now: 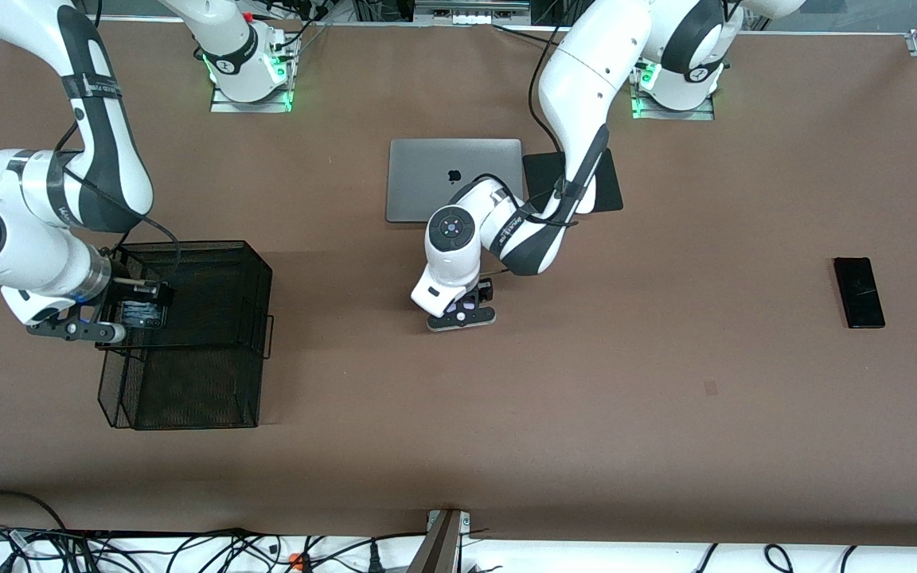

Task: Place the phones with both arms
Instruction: 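Put the flip phone in the organizer while the left gripper carries the Huawei, then set the Huawei phone down with the left gripper while the right gripper withdraws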

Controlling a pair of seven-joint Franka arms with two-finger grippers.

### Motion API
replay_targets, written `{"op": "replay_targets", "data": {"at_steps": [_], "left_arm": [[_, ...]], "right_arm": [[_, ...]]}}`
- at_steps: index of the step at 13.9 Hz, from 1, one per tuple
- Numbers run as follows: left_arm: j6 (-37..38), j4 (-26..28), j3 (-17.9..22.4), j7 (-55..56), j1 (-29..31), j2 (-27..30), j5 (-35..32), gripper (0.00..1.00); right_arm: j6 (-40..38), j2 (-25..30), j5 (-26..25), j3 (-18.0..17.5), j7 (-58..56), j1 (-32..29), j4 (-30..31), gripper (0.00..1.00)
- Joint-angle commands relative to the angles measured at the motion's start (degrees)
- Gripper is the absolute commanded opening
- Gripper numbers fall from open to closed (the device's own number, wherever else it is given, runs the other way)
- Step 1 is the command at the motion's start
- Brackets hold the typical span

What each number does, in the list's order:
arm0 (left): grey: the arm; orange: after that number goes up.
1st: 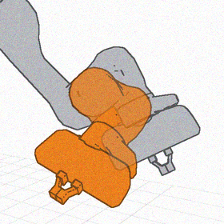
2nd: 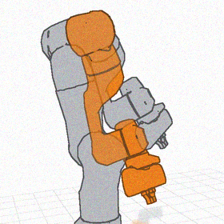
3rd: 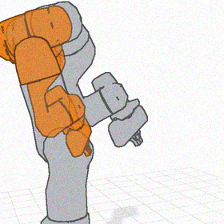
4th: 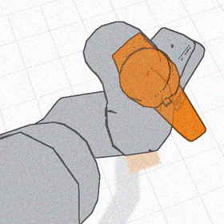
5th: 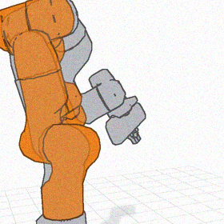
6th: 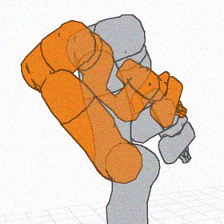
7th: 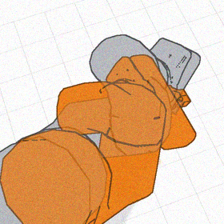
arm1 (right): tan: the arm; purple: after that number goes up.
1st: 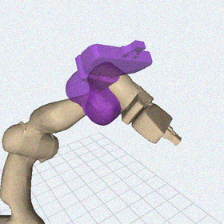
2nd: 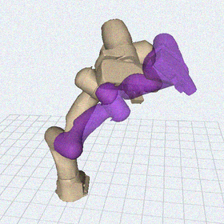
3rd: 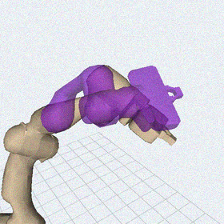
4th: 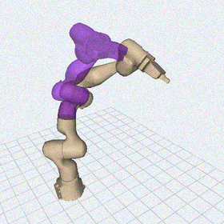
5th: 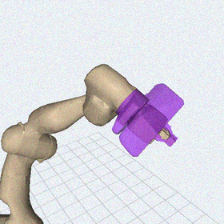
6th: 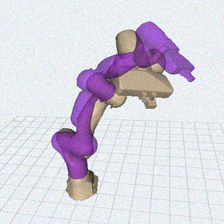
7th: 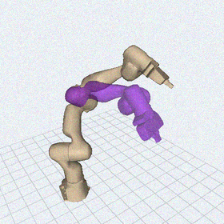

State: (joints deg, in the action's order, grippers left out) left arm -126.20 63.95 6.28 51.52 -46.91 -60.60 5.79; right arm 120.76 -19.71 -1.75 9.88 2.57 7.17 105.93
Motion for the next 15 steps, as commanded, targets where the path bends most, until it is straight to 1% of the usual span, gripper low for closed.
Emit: {"op": "replay_targets", "data": {"at_steps": [1, 2, 4, 6, 7, 8, 9, 10, 11, 12, 15], "left_arm": [[-1.9, -2.3, 1.1, 2.8, -0.8, -2.9, 0.0, 0.99], [-1.9, -2.3, 1.1, 3.1, -1.0, -2.9, -1.9, 1.00], [-2.3, -2.5, 1.1, 5.3, -0.9, -2.9, -2.5, 1.00], [-1.2, -2.7, 1.0, 5.1, -0.3, -2.0, -2.5, 1.00], [0.8, -2.9, 1.0, 4.9, 0.1, -1.2, -2.4, 1.00], [4.1, -4.8, 1.3, 4.8, 1.1, -0.5, -2.1, 1.00], [8.4, -7.4, 1.2, 4.6, 2.1, -0.4, -2.0, 1.00], [12.2, -10.0, 0.9, 4.6, 3.3, -0.3, -1.8, 1.00], [15.4, -11.1, 0.7, 4.6, 4.7, 0.6, -1.5, 1.00], [18.2, -11.0, 0.7, 4.3, 5.6, 2.4, -1.4, 1.00], [28.3, -10.3, 0.9, -4.3, 10.6, 7.2, 0.2, 1.00]], "right_arm": [[1.3, 2.3, 2.6, 1.2, -4.7, -0.4, 3.7, 0.07], [1.3, 2.0, 3.9, 1.8, -5.8, -0.4, 3.7, 0.09], [1.4, 1.3, 5.8, 2.1, -6.5, -0.7, 3.5, 0.19], [2.1, 0.9, 6.1, 2.1, -6.5, -0.7, 3.2, 0.54], [2.6, 0.7, 6.1, 2.1, -6.5, -0.7, 3.2, 0.77], [3.1, 0.6, 6.1, 2.1, -6.4, -0.7, 3.2, 0.83], [3.2, 0.4, 6.1, 2.1, -6.4, -0.7, 3.1, 0.91], [3.2, 0.4, 6.1, 2.1, -6.4, -0.7, 2.6, 0.95], [3.2, 0.4, 6.1, 2.1, -6.4, -0.7, 2.4, 0.99], [3.1, 0.4, 6.1, 2.0, -6.3, -0.7, 1.8, 0.99], [1.7, 0.4, 6.1, 1.9, -6.0, -0.2, -1.6, 0.99]]}}
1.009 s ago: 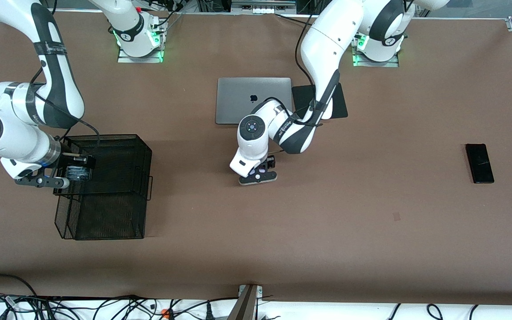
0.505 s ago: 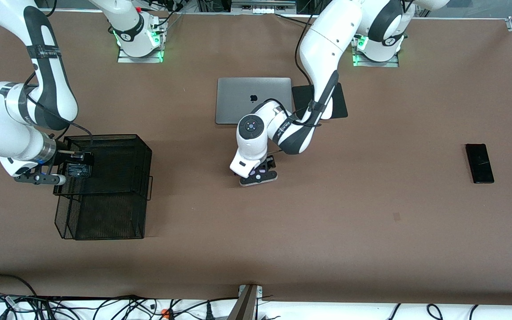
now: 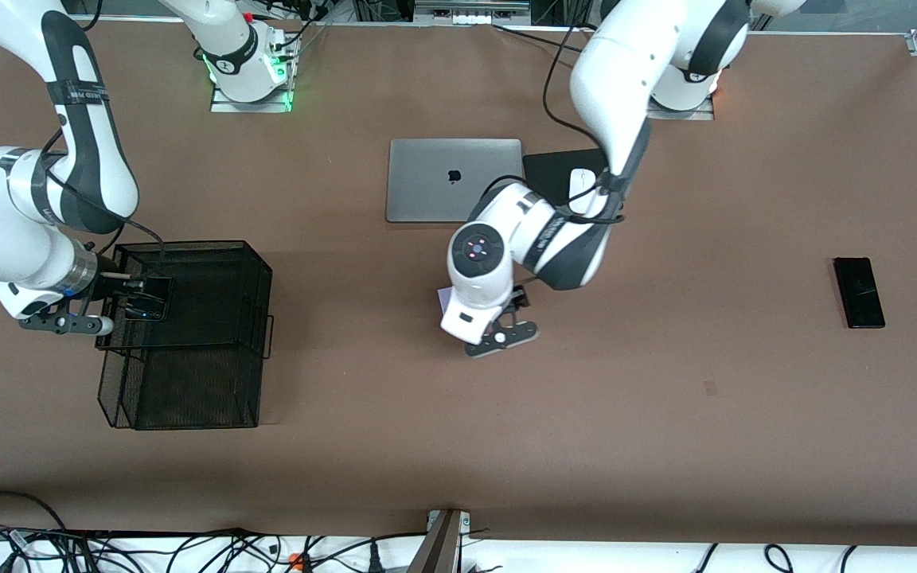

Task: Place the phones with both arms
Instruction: 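Set the Huawei phone down with the left gripper while the right gripper withdraws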

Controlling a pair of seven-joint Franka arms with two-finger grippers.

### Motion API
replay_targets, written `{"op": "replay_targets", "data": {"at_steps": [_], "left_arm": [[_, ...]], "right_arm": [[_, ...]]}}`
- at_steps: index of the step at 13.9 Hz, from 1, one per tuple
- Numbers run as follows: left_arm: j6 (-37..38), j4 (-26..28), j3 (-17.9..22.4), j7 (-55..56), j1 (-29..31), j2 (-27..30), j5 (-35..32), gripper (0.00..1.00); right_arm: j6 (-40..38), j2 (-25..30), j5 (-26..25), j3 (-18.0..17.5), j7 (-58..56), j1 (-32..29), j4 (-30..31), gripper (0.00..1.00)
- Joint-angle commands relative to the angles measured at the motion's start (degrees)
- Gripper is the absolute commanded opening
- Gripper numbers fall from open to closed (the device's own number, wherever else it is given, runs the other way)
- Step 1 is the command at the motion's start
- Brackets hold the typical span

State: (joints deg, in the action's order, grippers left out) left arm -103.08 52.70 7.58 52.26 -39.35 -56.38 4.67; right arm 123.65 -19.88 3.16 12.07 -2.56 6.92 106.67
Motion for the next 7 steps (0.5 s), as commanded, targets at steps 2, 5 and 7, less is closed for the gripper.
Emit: {"op": "replay_targets", "data": {"at_steps": [2, 5, 7], "left_arm": [[10.5, 1.8, -0.2, -11.4, 6.7, 5.0, 1.3, 1.00], [18.4, 7.8, 0.1, -27.1, 14.7, 9.0, 0.0, 1.00], [18.0, 15.3, 0.2, -38.9, 20.3, 12.9, -5.3, 1.00]], "right_arm": [[-5.4, 0.5, 1.2, -0.6, 2.0, 0.5, -5.8, 0.99], [-9.8, -0.5, 1.2, -0.7, 8.3, 3.9, -10.0, 0.99], [-10.0, -0.6, 1.2, -0.7, 12.0, 6.3, -10.4, 0.99]]}}
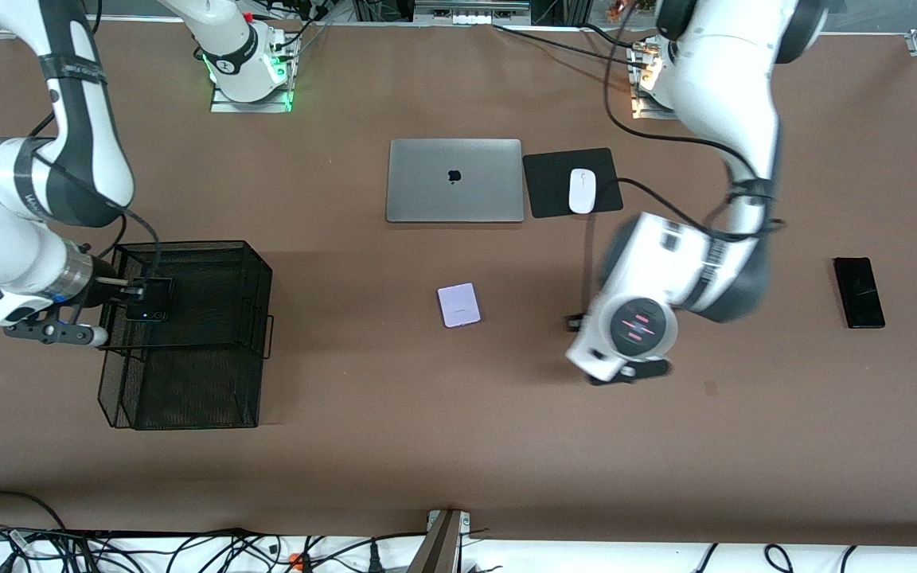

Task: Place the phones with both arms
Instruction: 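Set the Huawei phone down with the left gripper while the right gripper withdraws, then reach the black phone with the left gripper while the right gripper descends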

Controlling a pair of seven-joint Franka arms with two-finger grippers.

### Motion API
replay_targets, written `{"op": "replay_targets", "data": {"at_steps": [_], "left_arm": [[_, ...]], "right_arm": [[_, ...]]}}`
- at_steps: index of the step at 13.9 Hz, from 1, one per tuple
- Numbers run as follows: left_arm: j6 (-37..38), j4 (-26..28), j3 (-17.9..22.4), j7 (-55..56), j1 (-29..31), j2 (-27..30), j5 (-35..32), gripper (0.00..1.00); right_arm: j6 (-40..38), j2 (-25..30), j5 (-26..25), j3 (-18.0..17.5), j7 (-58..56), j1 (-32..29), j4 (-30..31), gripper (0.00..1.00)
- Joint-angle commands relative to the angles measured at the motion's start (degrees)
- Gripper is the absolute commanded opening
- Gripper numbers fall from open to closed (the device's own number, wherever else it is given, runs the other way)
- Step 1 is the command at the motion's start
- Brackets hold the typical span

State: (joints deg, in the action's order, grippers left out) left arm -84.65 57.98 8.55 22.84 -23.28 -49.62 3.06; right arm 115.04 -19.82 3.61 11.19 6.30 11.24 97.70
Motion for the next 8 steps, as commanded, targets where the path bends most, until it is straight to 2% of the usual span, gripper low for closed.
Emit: {"op": "replay_targets", "data": {"at_steps": [1, 3, 5, 8], "left_arm": [[-0.9, 12.2, -0.8, -15.4, 6.9, 7.2, -6.9, 1.00], [-3.8, 15.5, -0.8, -25.7, 11.6, 8.0, -11.7, 1.00], [-9.7, 20.2, -0.8, -32.6, 16.0, 9.6, -16.4, 1.00], [-24.5, 31.3, -0.9, -42.0, 25.3, 15.5, -17.7, 1.00]], "right_arm": [[-1.4, -0.8, 0.8, 0.1, 4.8, 3.6, -1.8, 0.99], [-1.4, -1.9, 0.9, 0.1, 9.4, 7.4, -3.3, 0.99], [-1.4, -4.2, 0.9, 0.1, 14.5, 11.5, -6.0, 0.99], [0.6, -8.2, 0.7, 0.1, 21.5, 19.0, -7.9, 0.99]]}}
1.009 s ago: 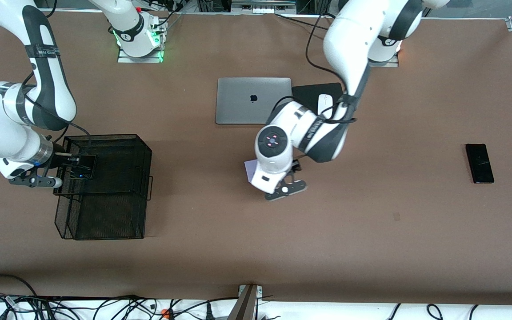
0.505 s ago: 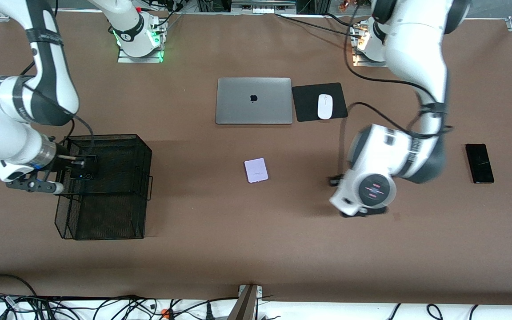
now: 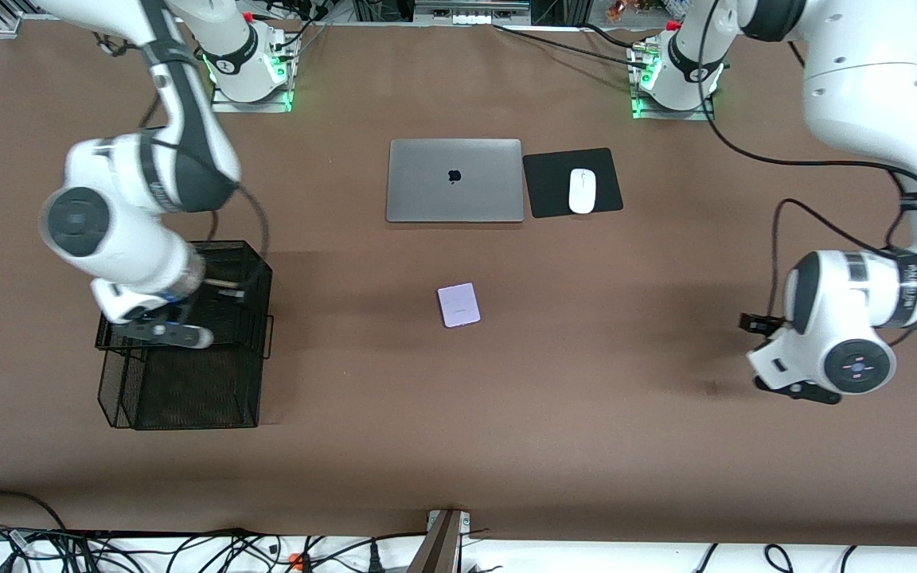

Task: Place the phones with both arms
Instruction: 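Reach the black phone with the left gripper while the right gripper descends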

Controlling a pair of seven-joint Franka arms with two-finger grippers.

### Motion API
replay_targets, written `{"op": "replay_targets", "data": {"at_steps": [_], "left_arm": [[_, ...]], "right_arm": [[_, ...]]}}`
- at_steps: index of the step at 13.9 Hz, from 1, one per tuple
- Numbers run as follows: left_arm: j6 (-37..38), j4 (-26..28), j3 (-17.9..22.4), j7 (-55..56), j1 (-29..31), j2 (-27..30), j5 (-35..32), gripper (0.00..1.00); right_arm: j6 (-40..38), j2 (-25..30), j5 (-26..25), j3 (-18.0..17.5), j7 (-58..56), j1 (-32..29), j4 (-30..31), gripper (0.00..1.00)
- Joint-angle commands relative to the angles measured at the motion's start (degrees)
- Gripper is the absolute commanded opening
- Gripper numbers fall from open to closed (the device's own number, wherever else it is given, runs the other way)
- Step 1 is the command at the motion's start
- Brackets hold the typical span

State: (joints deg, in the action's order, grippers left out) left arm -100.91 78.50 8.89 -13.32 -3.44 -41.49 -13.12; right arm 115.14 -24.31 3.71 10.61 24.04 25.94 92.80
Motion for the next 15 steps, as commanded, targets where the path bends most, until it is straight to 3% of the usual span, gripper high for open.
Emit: {"op": "replay_targets", "data": {"at_steps": [1, 4, 6, 8, 11, 13, 15], "left_arm": [[-11.5, 12.5, -1.4, -9.0, 9.0, 8.0, -1.3, 1.00], [-17.1, 12.9, -2.1, -18.6, 18.2, 7.7, 0.5, 1.00], [-19.5, 13.0, -3.3, -22.5, 23.5, 7.2, 6.6, 1.00], [-21.2, 13.1, -3.7, -24.1, 25.0, 5.6, 10.3, 1.00], [-27.9, 16.6, -5.4, -25.3, 29.4, 4.7, 12.7, 1.00], [-29.6, 17.5, -6.5, -25.3, 31.7, 3.8, 17.9, 1.00], [-30.2, 18.4, -6.5, -24.7, 32.1, 3.6, 18.2, 1.00]], "right_arm": [[3.0, -5.7, 0.5, 0.7, 5.7, 6.7, -4.4, 0.99], [7.3, -15.4, 0.6, 0.7, 11.7, 12.2, -14.4, 0.99], [7.5, -22.5, 2.1, 0.7, 13.7, 15.1, -22.6, 0.99], [8.9, -27.4, 2.3, -0.1, 13.7, 16.5, -27.8, 0.99], [14.7, -30.3, 2.1, -2.5, 13.8, 16.7, -28.3, 0.99], [17.4, -31.8, 2.0, -2.5, 13.4, 17.7, -28.3, 0.99], [17.7, -32.0, 1.7, -2.5, 12.1, 18.1, -28.2, 1.00]]}}
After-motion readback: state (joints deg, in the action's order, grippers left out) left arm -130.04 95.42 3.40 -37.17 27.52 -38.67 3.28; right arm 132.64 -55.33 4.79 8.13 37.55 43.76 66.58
